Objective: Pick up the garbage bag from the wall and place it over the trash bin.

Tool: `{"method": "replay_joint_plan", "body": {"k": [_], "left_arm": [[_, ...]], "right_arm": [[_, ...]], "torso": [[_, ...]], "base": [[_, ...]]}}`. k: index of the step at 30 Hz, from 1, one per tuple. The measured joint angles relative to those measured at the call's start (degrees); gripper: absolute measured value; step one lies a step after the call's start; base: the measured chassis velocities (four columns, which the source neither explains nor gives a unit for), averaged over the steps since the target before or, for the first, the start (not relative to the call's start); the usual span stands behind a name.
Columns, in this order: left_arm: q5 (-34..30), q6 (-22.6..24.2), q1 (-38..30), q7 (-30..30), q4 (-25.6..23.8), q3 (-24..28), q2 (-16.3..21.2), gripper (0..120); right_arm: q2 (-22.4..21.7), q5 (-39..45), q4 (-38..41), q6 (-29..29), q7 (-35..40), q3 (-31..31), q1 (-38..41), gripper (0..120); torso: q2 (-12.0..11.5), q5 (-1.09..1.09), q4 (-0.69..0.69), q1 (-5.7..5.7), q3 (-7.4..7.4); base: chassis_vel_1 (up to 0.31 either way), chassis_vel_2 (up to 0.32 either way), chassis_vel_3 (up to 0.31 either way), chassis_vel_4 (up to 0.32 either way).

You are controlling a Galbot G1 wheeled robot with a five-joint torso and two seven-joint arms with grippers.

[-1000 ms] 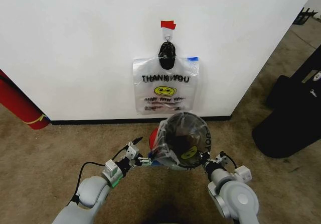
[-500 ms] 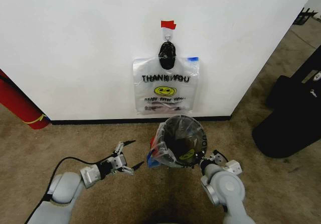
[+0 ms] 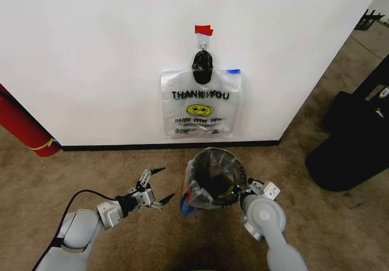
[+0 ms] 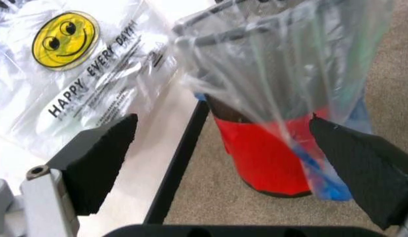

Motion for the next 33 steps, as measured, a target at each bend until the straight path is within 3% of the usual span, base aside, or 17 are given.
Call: {"method": "replay_joint_plan", "body": {"k": [9,11,15,17,19,22,25,26,28,30,31,33], "left_arm": [[0.26,-0.09,0.96,-0.14,-0.46,-0.34,-0.26,100],[0.28,-0.09,1.13,-0.14,-0.69,-0.53,-0.26,100],[0.28,-0.10,1.25,-0.14,-1.19,-0.83,-0.26,100],[0.27,-0.10,1.28,-0.31,-1.79,-1.37,-0.38,100],[0.26,-0.13,1.28,-0.59,-1.97,-1.53,-0.46,100],[-0.48,-0.30,1.39,-3.44,-3.04,-2.56,-1.53,100],[-1.58,-0.69,2.31,-11.46,-5.33,-3.04,-3.37,100],[-1.58,-0.69,2.31,-11.46,-5.33,-3.04,-3.37,100],[-2.14,-0.75,3.09,-17.02,-7.00,-2.38,-4.15,100],[-5.78,-0.29,3.59,-25.07,-8.47,0.13,-5.06,100],[-10.56,0.62,3.57,-30.15,-9.11,1.83,-5.80,100],[-20.35,1.80,3.42,-34.78,-9.79,4.05,-7.33,100]], "right_arm": [[0.70,-0.53,1.05,0.86,-6.06,-0.73,2.55,51],[0.90,-1.39,1.29,1.04,-6.95,-1.24,2.73,63],[0.82,-2.40,1.72,1.08,-7.78,-1.57,2.47,73],[0.18,-4.12,2.72,1.30,-8.56,-1.90,1.45,85],[-0.07,-4.53,3.11,1.45,-8.80,-1.96,1.11,87],[-1.30,-6.06,6.02,2.51,-10.66,-1.98,-0.91,97],[-3.02,-12.34,10.88,5.52,-16.55,-3.05,-4.49,100],[-3.02,-12.34,10.88,5.52,-16.55,-3.05,-4.49,100],[-4.08,-21.16,13.08,10.51,-22.38,-4.01,-6.95,100],[-4.75,-32.67,13.68,19.48,-29.61,-4.02,-9.60,100],[-4.81,-38.63,13.69,25.29,-35.90,-2.64,-11.24,100],[-4.87,-51.32,14.25,33.02,-44.38,0.58,-14.30,100]], "torso": [[-0.01,-0.01,0.05,0.00,0.01],[0.00,-0.02,0.03,0.00,0.01],[-0.01,-0.02,0.03,0.00,0.01],[-0.01,-0.01,0.03,0.00,0.01],[-0.01,-0.01,0.03,0.00,0.01],[0.00,-0.01,0.02,0.00,0.01],[0.00,-0.01,0.02,0.00,0.01],[0.00,-0.01,0.02,0.00,0.01],[0.00,-0.01,0.03,0.00,0.00],[0.00,0.00,0.03,0.00,0.00],[0.00,0.00,0.03,0.00,0.00],[0.00,0.00,0.00,0.00,0.00]], "base": [[0.000,0.000,0.000,0.000],[0.000,0.000,0.000,0.000],[0.000,0.000,0.000,0.000],[0.000,0.000,0.000,0.000],[0.000,0.000,0.000,0.000],[0.000,0.000,0.000,0.000],[0.000,0.000,0.000,0.000],[0.000,0.000,0.000,0.000],[0.000,0.000,0.000,0.000],[0.000,0.000,0.000,0.000],[0.000,0.000,0.000,0.000],[0.000,0.000,0.000,0.000]]}}
